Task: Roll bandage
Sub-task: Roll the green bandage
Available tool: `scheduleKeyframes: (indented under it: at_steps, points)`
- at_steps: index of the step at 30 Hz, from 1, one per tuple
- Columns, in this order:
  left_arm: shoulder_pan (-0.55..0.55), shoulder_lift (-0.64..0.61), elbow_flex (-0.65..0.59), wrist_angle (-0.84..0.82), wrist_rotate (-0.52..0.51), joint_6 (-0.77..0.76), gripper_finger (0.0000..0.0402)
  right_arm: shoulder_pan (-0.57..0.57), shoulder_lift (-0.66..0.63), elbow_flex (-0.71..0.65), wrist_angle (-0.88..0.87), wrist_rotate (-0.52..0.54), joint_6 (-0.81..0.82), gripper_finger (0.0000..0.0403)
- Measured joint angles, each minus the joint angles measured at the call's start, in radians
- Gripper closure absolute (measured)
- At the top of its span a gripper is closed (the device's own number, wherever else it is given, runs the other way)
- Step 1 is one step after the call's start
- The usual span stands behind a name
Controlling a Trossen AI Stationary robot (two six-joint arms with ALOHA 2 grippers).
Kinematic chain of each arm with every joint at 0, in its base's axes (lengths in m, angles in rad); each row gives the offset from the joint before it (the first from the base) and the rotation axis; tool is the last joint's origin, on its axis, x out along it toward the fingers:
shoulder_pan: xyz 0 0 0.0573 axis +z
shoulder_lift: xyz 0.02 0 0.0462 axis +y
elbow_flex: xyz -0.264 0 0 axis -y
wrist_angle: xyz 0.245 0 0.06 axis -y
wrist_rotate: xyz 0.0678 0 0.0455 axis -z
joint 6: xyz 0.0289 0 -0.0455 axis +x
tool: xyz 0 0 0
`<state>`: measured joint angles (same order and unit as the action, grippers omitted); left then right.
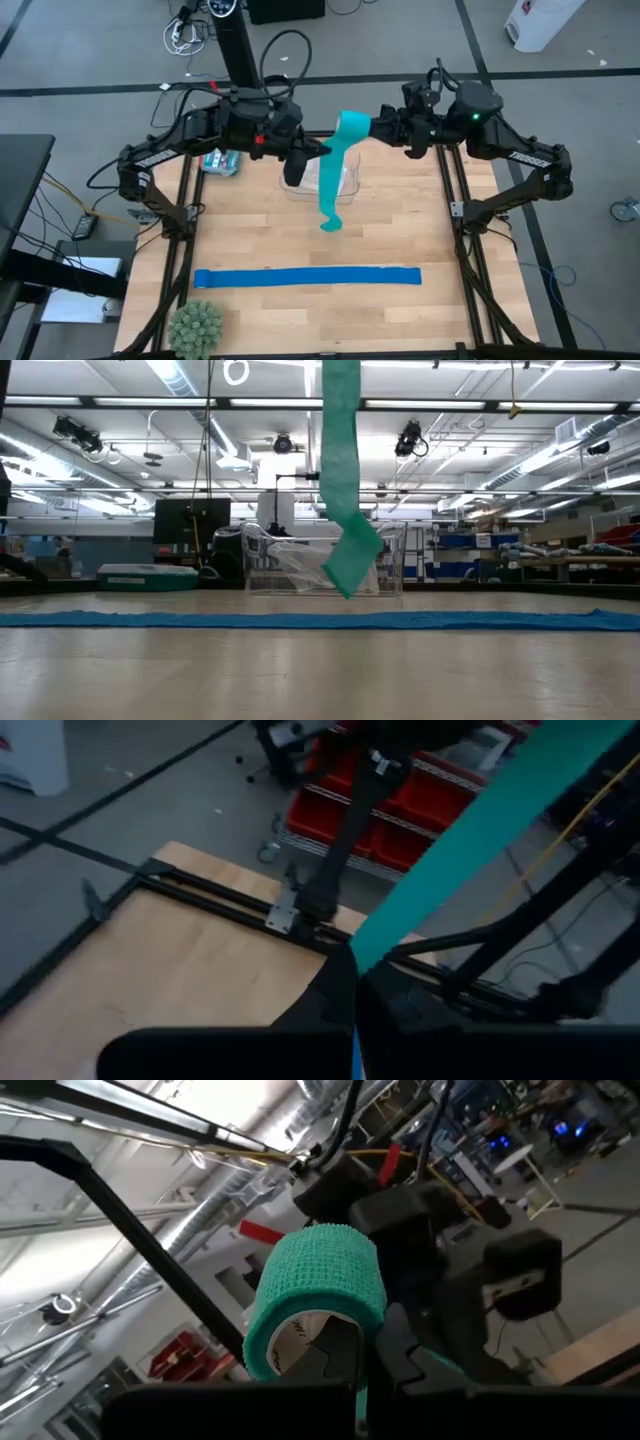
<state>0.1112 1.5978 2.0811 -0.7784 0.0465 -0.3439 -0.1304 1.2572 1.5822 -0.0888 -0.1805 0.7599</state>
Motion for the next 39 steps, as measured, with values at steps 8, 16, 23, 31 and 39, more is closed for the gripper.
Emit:
scheduleKeyframes:
  at_steps: [8, 16, 23, 31, 39]
  points:
    - [0.000, 0.000, 0.000, 0.047, -0.057, 0.025, 0.0398, 0.051, 0.005, 0.000, -0.060, -0.001, 0.033, 0.0403]
    - [-0.001, 0.000, 0.000, 0.065, 0.023, 0.019, 0.0394, 0.070, 0.036, 0.000, -0.103, -0.035, 0.064, 0.0403]
    - [-0.026, -0.040, 0.000, 0.069, 0.037, 0.047, 0.0324, 0.070, 0.012, 0.000, -0.093, -0.052, 0.125, 0.0403]
    - [-0.026, -0.050, 0.030, 0.035, 0.030, 0.057, 0.0234, 0.064, 0.011, 0.001, -0.088, -0.048, 0.157, 0.0403]
    - [-0.026, -0.052, 0.075, 0.049, 0.002, 0.116, 0.0225, 0.055, 0.032, 0.001, -0.084, -0.049, 0.165, 0.0403]
